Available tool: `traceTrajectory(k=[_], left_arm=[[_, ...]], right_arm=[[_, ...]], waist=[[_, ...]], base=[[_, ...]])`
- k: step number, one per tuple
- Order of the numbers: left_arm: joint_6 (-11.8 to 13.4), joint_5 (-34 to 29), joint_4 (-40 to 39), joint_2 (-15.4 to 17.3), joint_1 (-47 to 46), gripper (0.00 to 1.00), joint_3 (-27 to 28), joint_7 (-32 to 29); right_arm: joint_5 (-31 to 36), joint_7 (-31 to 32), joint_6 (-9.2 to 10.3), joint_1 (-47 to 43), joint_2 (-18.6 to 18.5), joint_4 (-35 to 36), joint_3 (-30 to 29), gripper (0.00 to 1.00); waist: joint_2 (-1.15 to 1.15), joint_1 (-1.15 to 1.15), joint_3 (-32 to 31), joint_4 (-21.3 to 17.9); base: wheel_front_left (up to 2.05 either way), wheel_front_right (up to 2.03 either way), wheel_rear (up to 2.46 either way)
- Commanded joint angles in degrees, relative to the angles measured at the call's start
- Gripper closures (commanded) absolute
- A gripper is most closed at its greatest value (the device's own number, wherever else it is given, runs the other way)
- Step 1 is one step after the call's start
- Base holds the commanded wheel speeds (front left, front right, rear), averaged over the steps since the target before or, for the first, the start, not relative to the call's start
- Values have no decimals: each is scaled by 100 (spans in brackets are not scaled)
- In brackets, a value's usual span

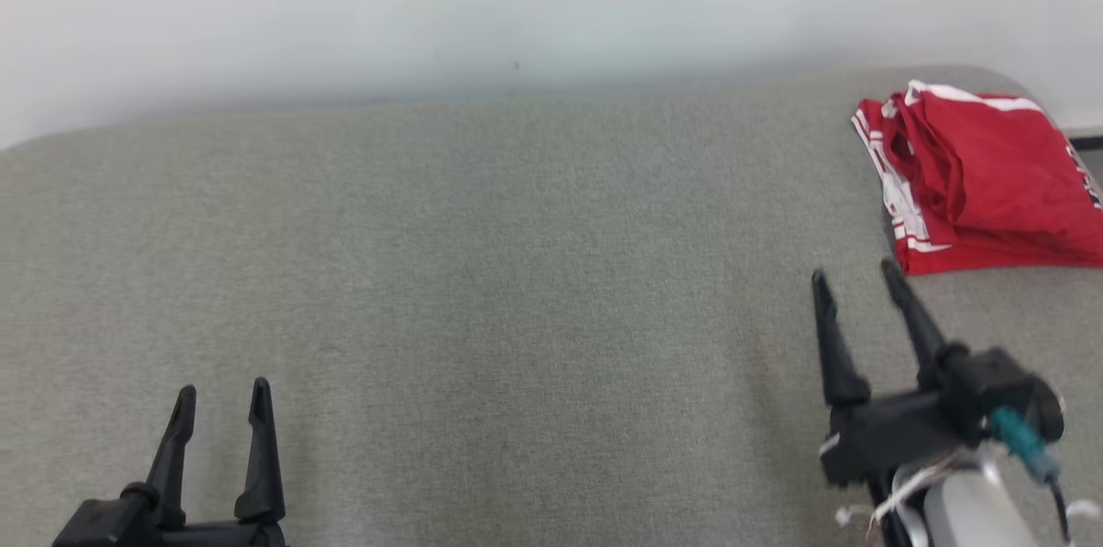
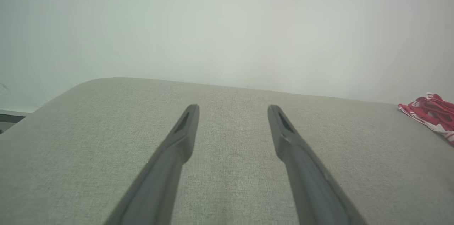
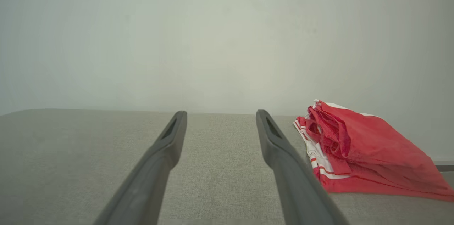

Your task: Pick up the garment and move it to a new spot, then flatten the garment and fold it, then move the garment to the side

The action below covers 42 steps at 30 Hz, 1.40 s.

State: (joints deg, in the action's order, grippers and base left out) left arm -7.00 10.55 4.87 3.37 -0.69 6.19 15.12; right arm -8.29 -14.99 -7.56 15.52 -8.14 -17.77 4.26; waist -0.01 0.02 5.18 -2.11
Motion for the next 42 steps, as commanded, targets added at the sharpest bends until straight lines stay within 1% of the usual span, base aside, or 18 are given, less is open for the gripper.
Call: traceTrajectory(k=[1, 8, 14, 23, 28, 29, 35, 42], left_arm=[[6, 16, 39, -5, 86, 0, 27, -3], [19, 21, 235, -19, 240, 0, 42, -3], [33, 55, 328, -29, 362, 0, 36, -3], [21, 59, 413, -35, 372, 0, -31, -3], [82, 10, 461, -39, 370, 0, -16, -3], [85, 13, 465, -39, 370, 100, -6, -3], [65, 98, 693, -71, 356, 100, 0, -49], [54, 882, 741, -68, 238, 100, 33, -285]], right_arm=[[70, -23, 20, -234, 60, 124, -5, 0], [161, 49, 20, -1164, 305, 740, -307, 0], [107, 119, 20, -1684, 417, 1105, -434, 0], [-28, 125, 20, -1813, 481, 1068, -338, 0], [-32, 107, 20, -1827, 494, 1036, -367, 0], [-27, 104, 20, -1841, 496, 1032, -377, 100], [-74, 157, 0, -1881, 496, 836, -350, 100], [-924, 325, 1, -1788, 470, 800, -388, 100]], waist=[[1, -2, -247, 145], [1, -2, -493, 240], [1, -2, -590, 220], [1, -2, -637, 242], [1, -2, -658, 252], [1, -2, -663, 252], [0, -2, -660, 252], [0, -2, -651, 250]], base=[[0, 0, 0], [0, 0, 0], [0, 0, 0], [0, 0, 0], [0, 0, 0], [0, 0, 0], [0, 0, 0], [0, 0, 0]])
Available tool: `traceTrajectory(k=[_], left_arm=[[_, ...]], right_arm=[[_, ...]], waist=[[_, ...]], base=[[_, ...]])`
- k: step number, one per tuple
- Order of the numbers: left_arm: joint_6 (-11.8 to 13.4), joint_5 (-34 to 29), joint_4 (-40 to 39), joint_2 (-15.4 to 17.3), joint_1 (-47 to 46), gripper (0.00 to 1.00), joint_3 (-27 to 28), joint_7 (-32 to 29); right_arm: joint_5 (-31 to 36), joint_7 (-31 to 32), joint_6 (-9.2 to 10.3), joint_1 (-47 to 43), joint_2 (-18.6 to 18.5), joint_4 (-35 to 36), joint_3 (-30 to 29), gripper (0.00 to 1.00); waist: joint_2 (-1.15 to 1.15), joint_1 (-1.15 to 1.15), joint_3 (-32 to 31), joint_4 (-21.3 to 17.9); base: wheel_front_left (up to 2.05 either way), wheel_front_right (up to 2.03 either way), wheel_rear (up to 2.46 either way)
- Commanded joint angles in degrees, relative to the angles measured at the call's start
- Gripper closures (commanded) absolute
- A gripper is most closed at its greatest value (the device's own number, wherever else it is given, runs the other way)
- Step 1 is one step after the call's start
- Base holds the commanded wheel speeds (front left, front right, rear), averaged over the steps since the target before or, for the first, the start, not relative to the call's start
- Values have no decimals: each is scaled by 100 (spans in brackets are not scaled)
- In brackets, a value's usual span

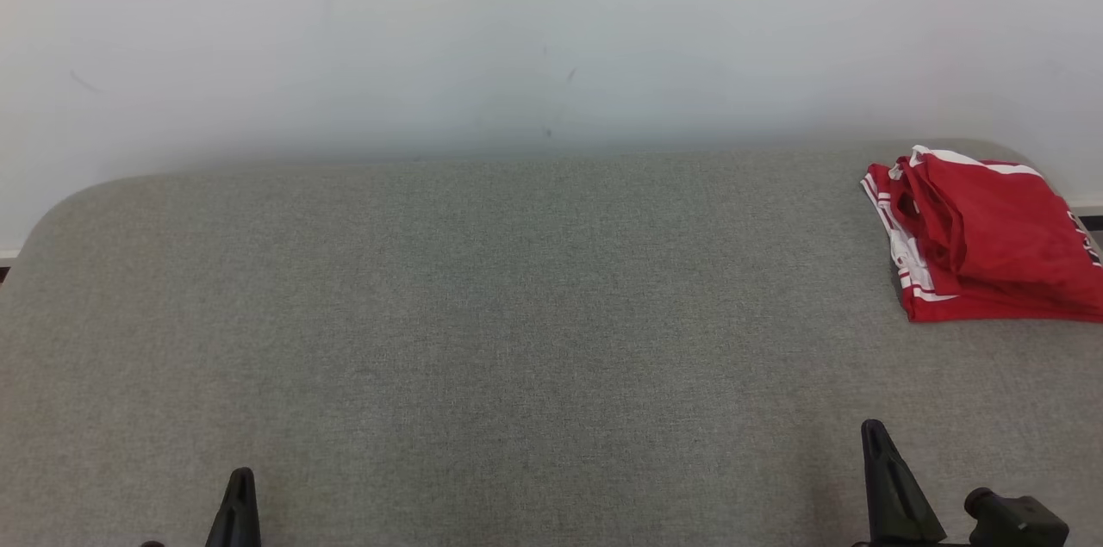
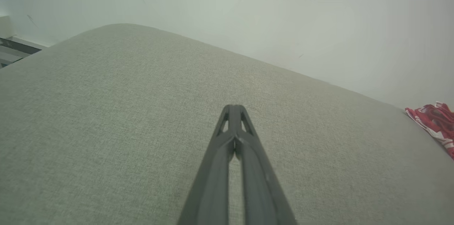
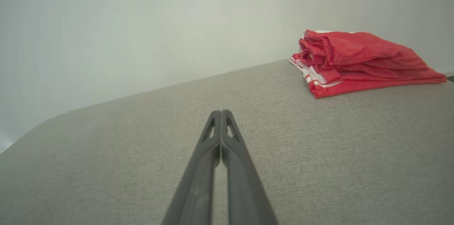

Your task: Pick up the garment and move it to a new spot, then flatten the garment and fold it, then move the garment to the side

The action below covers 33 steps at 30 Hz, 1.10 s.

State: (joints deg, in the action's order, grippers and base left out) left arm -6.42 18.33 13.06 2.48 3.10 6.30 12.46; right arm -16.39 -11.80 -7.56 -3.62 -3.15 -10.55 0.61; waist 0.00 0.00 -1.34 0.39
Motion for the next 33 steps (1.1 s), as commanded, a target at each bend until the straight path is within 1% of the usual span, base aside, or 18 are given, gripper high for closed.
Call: traceTrajectory(k=[1, 17, 33], left_arm=[[-6, 214, -80, 22, -150, 100, 18, -43], [-29, 1772, -76, 28, -306, 100, -7, -418], [-52, 3074, -40, 34, -466, 100, -1, -758]], right_arm=[[-229, 29, 1, 141, -33, 71, -29, 100], [-1875, 370, 3, 336, -71, -14, -117, 100], [-3227, 670, 4, 491, -87, -84, -209, 100]], waist=[[0, 0, 2, 0], [0, 0, 23, -6], [0, 0, 43, -11]], base=[[0, 0, 0], [0, 0, 0], [0, 0, 0]])
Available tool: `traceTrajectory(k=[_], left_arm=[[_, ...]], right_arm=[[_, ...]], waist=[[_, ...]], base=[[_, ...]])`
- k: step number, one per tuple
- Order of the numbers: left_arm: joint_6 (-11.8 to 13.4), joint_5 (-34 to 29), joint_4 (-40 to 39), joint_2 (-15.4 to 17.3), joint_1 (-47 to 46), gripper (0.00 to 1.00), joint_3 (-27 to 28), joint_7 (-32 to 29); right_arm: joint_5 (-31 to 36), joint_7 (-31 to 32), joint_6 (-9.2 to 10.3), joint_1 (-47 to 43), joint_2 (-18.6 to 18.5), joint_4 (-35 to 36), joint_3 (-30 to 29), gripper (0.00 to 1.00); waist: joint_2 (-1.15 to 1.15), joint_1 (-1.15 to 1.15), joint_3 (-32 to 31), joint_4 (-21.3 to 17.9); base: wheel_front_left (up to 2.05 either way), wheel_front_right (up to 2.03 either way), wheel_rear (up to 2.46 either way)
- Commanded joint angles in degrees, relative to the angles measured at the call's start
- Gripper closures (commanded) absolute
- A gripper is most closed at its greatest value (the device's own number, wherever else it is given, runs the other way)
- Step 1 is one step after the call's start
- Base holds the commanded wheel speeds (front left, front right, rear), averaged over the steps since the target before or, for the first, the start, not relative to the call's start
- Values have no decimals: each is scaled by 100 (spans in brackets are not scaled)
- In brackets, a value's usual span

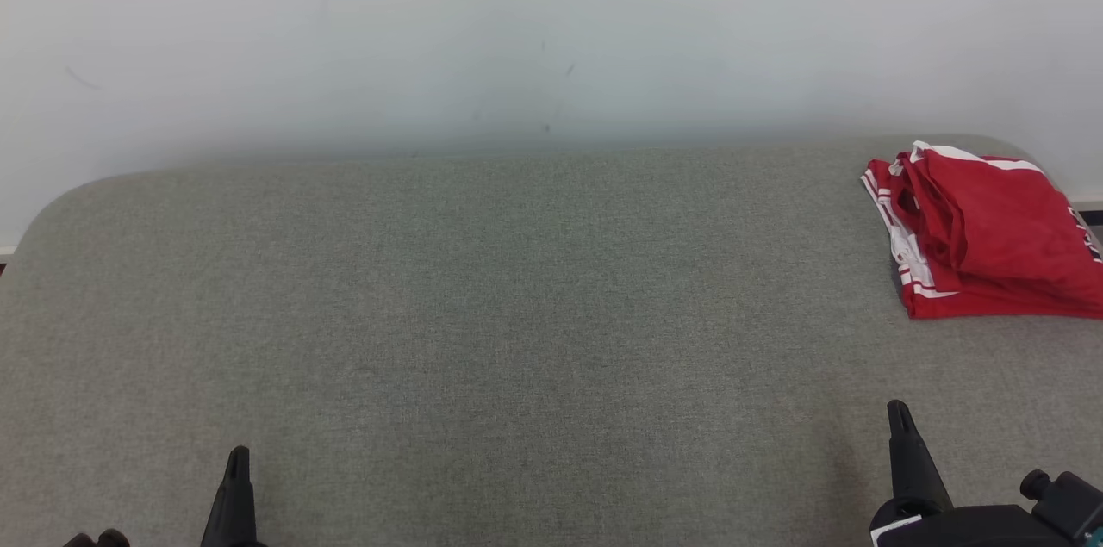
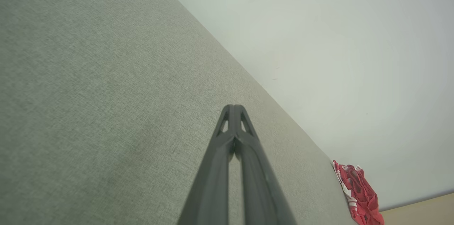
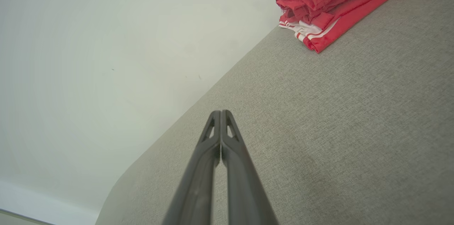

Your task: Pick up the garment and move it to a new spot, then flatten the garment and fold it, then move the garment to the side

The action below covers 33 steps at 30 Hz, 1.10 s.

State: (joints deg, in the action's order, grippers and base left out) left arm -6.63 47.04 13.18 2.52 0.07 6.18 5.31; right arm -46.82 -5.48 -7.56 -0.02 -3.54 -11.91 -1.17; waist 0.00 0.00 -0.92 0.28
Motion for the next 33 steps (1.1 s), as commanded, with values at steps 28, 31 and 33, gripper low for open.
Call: traceTrajectory(k=[28, 31, 33], left_arm=[[-56, 2015, 5, 37, -380, 100, 27, -534], [-58, 2186, 9, 38, -404, 100, 29, -577], [-60, 2302, 12, 39, -408, 100, 29, -599]], right_arm=[[-2072, 483, 8, 349, -47, -51, -189, 100], [-2235, 524, 8, 372, -46, -61, -206, 100], [-2353, 551, 8, 384, -45, -66, -216, 100]], waist=[[0, 0, 38, -10], [0, 0, 41, -11], [0, 0, 44, -11]], base=[[0, 0, 0], [0, 0, 0], [0, 0, 0]])
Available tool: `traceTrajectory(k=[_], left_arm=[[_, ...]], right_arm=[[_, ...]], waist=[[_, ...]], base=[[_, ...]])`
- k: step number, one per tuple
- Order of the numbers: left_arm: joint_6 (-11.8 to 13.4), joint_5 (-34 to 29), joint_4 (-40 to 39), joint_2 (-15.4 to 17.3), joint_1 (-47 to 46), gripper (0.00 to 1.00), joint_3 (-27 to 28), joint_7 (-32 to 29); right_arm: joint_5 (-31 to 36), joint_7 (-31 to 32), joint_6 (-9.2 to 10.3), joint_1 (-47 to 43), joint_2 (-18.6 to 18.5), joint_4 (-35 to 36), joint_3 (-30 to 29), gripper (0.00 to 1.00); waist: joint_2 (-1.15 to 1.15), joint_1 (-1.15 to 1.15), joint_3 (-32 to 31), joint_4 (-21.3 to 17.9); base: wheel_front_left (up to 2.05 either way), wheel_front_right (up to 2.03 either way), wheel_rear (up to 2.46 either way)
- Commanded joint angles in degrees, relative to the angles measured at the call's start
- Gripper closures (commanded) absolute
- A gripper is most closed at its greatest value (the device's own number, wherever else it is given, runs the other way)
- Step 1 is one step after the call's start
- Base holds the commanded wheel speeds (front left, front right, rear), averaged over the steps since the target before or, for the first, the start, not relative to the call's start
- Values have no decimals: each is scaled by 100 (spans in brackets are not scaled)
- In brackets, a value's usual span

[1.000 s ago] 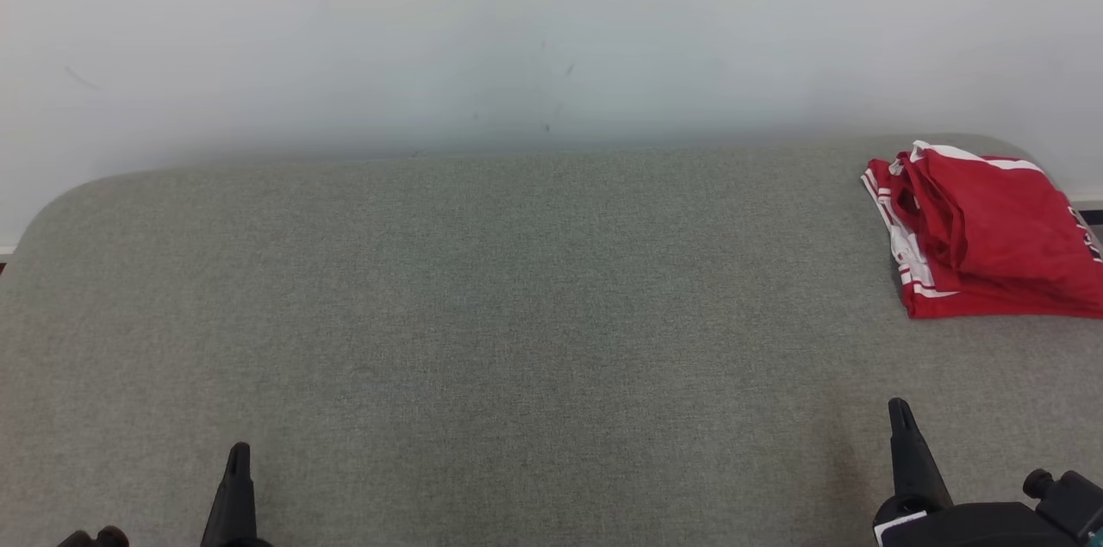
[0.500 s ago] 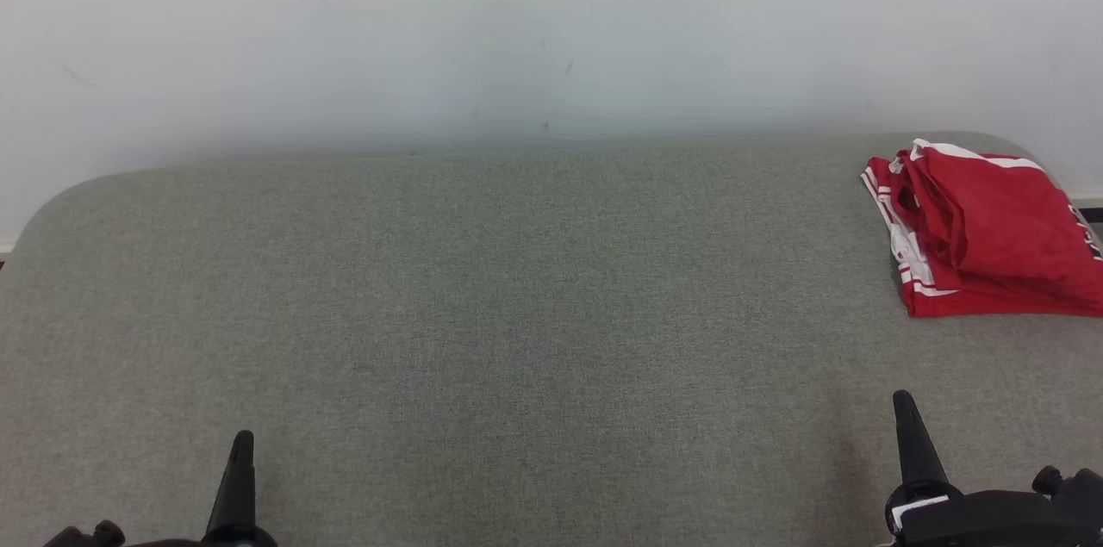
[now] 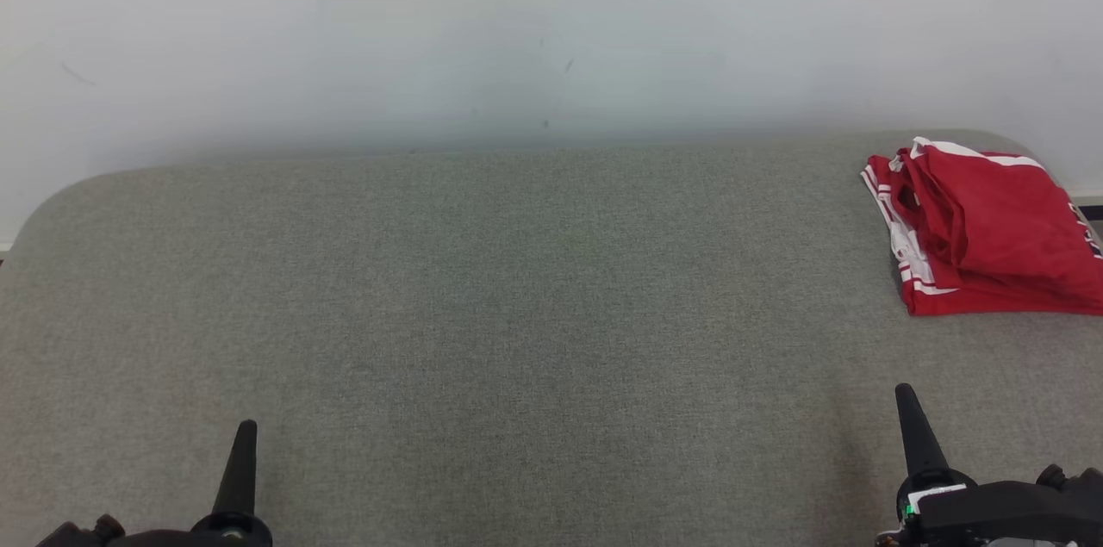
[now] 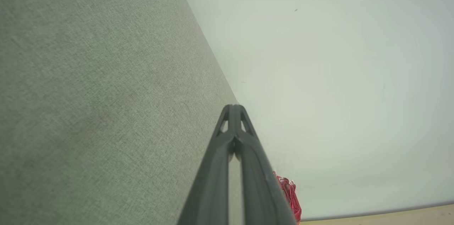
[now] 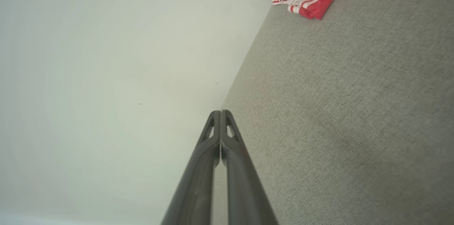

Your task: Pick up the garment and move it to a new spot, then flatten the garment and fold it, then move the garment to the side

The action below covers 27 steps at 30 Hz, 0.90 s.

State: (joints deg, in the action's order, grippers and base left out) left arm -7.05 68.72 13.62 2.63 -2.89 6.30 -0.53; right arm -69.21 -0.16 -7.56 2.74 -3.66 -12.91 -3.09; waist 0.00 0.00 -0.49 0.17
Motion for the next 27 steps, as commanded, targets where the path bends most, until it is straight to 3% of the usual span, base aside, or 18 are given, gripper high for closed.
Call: traceTrajectory(k=[1, 27], left_arm=[[-19, 185, -29, 28, -113, 100, 18, -34], [-46, 1401, 13, 34, -260, 100, 27, -357]], right_arm=[[-175, 31, 8, 112, -32, 31, -29, 100], [-1405, 352, 11, 248, -12, -44, -155, 100]], waist=[[0, 0, 2, 0], [0, 0, 34, -9]], base=[[0, 0, 0], [0, 0, 0]])
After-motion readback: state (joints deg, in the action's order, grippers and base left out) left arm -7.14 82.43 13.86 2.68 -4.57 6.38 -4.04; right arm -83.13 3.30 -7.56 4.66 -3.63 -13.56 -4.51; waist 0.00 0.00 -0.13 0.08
